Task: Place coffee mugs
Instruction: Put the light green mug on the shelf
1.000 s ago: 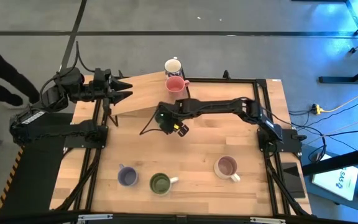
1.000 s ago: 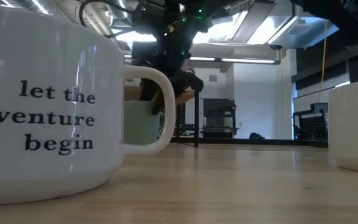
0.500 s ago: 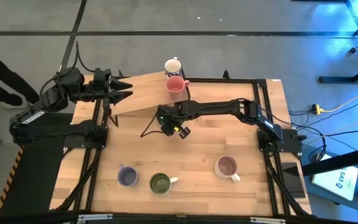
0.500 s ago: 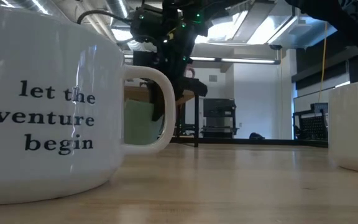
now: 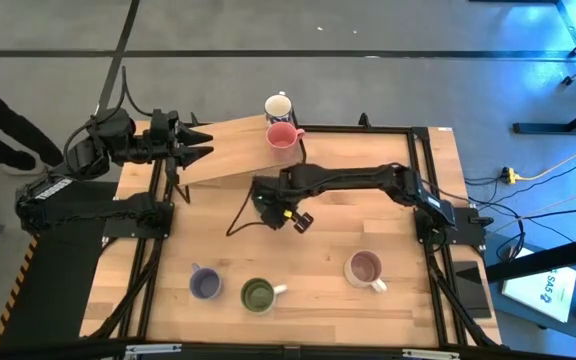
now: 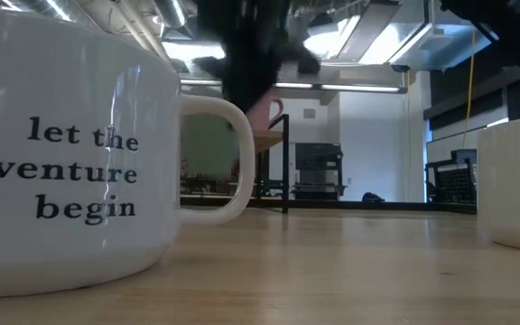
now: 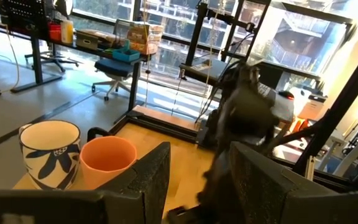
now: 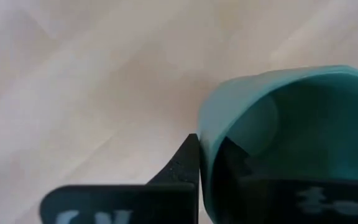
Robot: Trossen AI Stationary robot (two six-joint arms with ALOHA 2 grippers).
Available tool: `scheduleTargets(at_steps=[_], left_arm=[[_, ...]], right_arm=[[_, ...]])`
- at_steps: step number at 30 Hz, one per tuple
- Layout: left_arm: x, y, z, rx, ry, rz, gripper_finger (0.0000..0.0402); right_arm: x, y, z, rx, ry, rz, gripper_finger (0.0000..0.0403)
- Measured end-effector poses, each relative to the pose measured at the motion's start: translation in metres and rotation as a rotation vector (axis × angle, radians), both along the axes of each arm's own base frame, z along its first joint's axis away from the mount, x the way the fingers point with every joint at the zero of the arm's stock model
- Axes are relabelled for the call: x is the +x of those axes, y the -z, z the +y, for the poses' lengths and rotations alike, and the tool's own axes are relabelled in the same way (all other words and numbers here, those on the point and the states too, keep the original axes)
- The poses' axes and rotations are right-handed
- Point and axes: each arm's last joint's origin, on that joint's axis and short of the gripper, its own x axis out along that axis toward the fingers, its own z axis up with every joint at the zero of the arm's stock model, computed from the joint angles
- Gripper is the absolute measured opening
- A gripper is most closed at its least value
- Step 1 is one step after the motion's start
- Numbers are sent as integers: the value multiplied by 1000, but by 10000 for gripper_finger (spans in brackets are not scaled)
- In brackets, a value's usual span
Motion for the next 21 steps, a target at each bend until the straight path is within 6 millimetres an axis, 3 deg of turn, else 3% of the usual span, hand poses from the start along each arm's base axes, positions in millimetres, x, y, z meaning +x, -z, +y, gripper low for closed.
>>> scheduleTargets(at_steps=[3, 7, 10, 21], left_arm=[[0, 0, 0, 0, 0, 0, 160], [-1, 0, 0, 1, 1, -3, 160], [-2, -1, -1, 4, 0, -7, 160], [-3, -1, -1, 6, -26, -8, 160]], right_arm=[[-1, -41, 4, -8, -28, -92, 5], [-7, -74, -3, -93, -7, -266, 3], [-7, -83, -13, -112, 17, -303, 3], [-5, -84, -61, -173, 67, -346, 2]])
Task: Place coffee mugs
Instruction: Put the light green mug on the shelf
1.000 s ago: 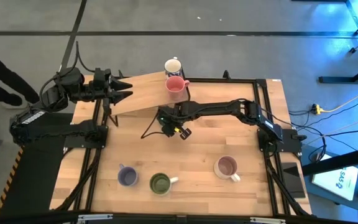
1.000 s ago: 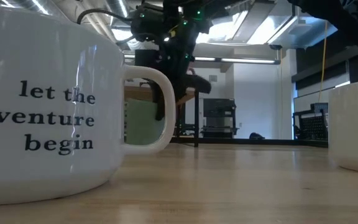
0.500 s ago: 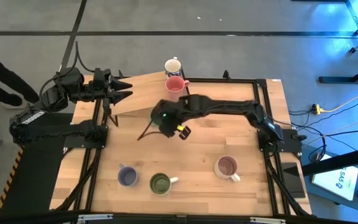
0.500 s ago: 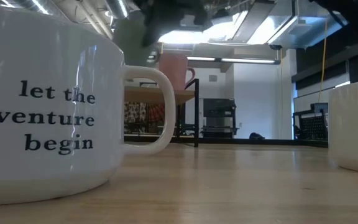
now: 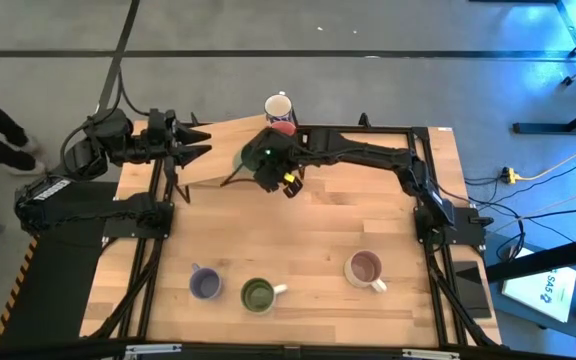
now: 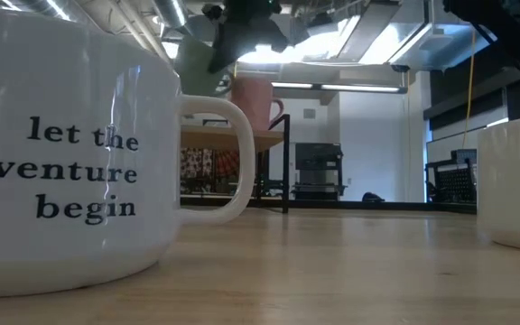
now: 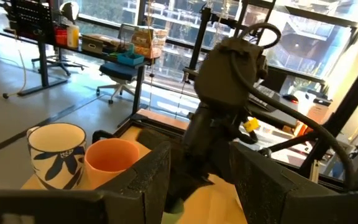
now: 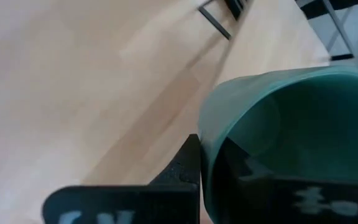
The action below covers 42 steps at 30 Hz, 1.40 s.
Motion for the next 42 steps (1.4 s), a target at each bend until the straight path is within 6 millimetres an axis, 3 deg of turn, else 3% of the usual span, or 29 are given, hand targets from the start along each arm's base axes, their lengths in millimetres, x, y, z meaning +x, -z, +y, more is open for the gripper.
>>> scheduleTargets(at_steps=[5, 9, 15, 21, 27, 35, 42], left_arm=[[0, 0, 1, 1, -30, 2, 160], [0, 0, 1, 2, -51, 2, 160], [0, 0, 2, 3, -61, 3, 160], [0, 0, 2, 2, -61, 2, 160], [0, 0, 2, 2, -61, 2, 160], [5, 9, 4, -40, -58, 84, 160], [11, 12, 7, -52, -59, 111, 160]], right_arm=[[-1, -1, -13, -20, -2, -11, 1], [0, -2, -12, -10, -13, -25, 1], [4, -3, 4, 21, -98, -46, 1], [5, -3, 20, -92, -272, -31, 1], [5, -3, 9, -259, -332, 1, 1], [2, -1, -2, -277, -348, 25, 1], [4, 15, -4, -269, -358, 74, 1]])
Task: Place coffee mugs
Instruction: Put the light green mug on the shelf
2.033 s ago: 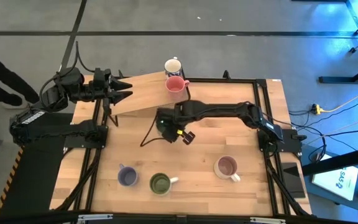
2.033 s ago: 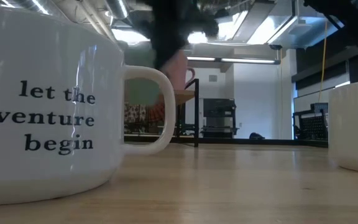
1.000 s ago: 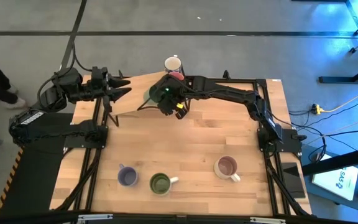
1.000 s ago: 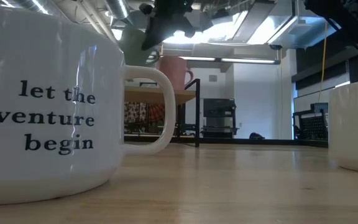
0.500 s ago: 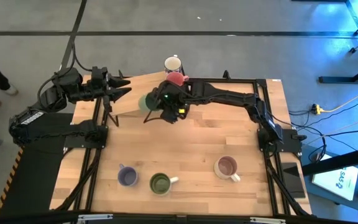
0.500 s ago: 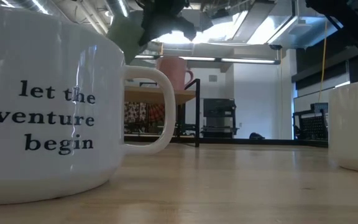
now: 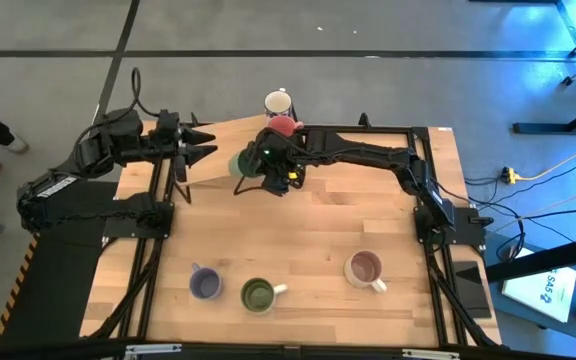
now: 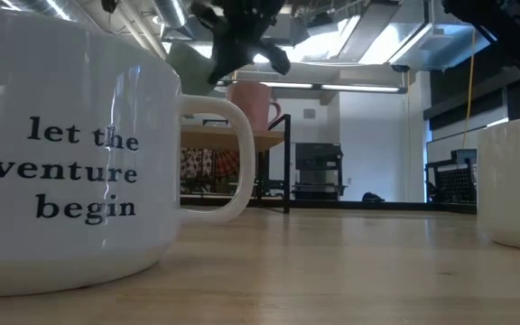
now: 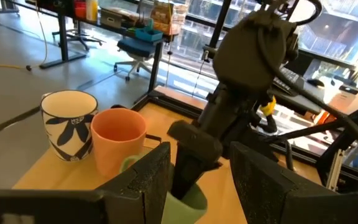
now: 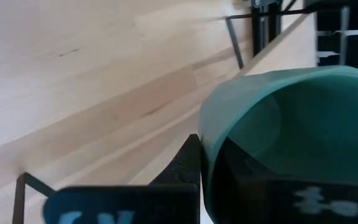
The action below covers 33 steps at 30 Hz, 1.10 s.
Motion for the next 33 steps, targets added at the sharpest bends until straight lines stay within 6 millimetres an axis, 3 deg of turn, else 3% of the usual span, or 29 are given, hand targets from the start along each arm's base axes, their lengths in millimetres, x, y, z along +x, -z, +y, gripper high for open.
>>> scheduleTargets(at_steps=[4, 33], left_arm=[[1, 0, 0, -1, -1, 3, 160], [1, 0, 0, -1, -2, -1, 160]], right_arm=[[0, 7, -1, -35, 23, 33, 1], [-1, 7, -15, -89, 74, 25, 29]])
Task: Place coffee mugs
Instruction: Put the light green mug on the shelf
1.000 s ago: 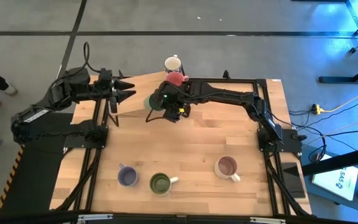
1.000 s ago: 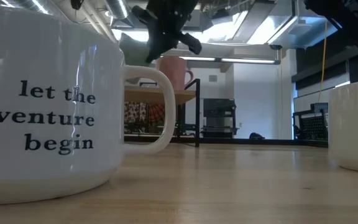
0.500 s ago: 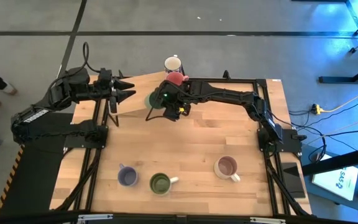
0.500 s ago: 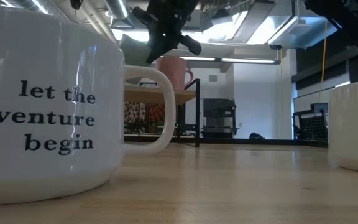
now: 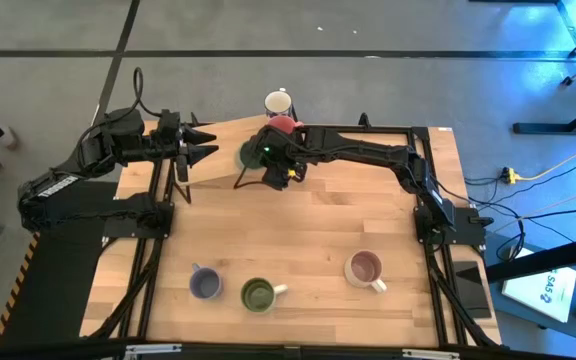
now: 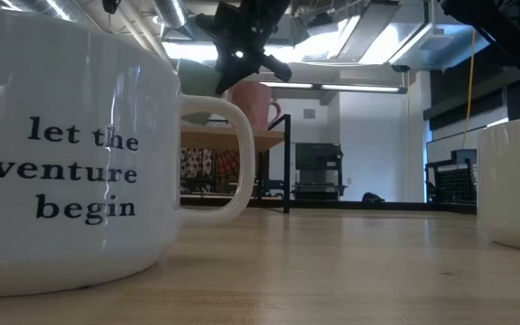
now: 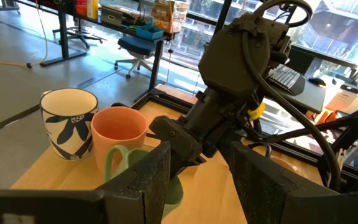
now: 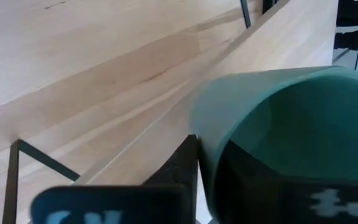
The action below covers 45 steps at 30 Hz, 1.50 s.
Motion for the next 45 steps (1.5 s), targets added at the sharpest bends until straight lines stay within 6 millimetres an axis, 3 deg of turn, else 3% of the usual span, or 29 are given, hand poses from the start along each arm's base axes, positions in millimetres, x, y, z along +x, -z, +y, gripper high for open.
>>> scheduleTargets(at_steps=[15, 24, 30, 37, 45], left_arm=[[0, 0, 0, 1, 0, 1, 160], [0, 0, 0, 9, -4, 3, 160], [0, 1, 0, 3, -5, 16, 160], [2, 13, 2, -39, -33, 127, 160], [21, 27, 6, -22, 34, 274, 160]], right_arm=[[6, -6, -3, -54, 35, -83, 99], [7, -11, -21, -70, 147, -157, 145], [8, -12, -23, -55, 179, -192, 150], [10, -29, -7, -67, 170, -255, 150], [7, -47, 1, -120, 207, -294, 150]])
